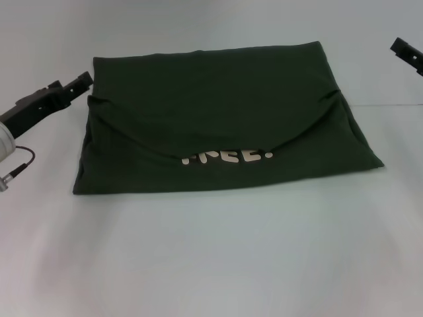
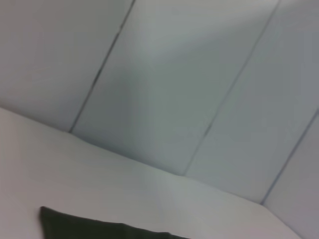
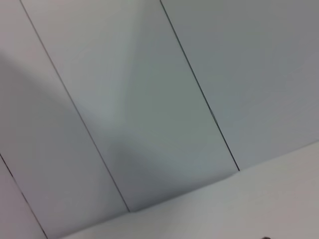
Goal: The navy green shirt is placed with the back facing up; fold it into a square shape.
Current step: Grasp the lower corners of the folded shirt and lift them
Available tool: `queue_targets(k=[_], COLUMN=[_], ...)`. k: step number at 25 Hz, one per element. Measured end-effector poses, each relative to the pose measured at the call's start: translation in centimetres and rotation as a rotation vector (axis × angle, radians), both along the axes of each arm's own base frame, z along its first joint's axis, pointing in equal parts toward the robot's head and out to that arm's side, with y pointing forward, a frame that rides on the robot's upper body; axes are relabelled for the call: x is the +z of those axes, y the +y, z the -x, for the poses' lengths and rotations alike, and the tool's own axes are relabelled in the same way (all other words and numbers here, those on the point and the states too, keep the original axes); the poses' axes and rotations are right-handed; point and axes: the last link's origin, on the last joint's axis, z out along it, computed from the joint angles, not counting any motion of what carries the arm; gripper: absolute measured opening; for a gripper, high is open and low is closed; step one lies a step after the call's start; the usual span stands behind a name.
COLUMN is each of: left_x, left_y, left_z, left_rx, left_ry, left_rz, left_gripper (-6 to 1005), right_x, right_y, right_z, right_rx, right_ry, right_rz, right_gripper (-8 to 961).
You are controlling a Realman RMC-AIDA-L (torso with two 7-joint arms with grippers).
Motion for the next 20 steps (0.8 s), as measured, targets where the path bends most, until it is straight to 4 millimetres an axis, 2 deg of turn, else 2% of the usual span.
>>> queue_targets(k=[4,9,13,20], left_x=[0.2,0.6,0.1,-0.8], left_y=[-0.6,-1.9,-3.3,-4.1], left_z=[-0.2,-0.4,-0.4,0.7], left_rx=[-0.048,-0.144,-0.210,-0.152], left_ry=[0.013,0.040,0.104,0.165], left_rz=[0.011,0.048,0.106,0.244], left_gripper=[819,816,816,815], right_x=[0.5,1.3,2.1,2.4], right_y=[-0.9,-2.4,-4.3,-6.8], right_z=[-0.3,-0.1,-0.1,-1.2], right_rx=[0.034,0.139,0.242,0.291], right_ry=[0.037,0.044,0.031,0.016], right_rz=[-0.019,-0.003,0.038,0.149], right_gripper=[940,940,940,940])
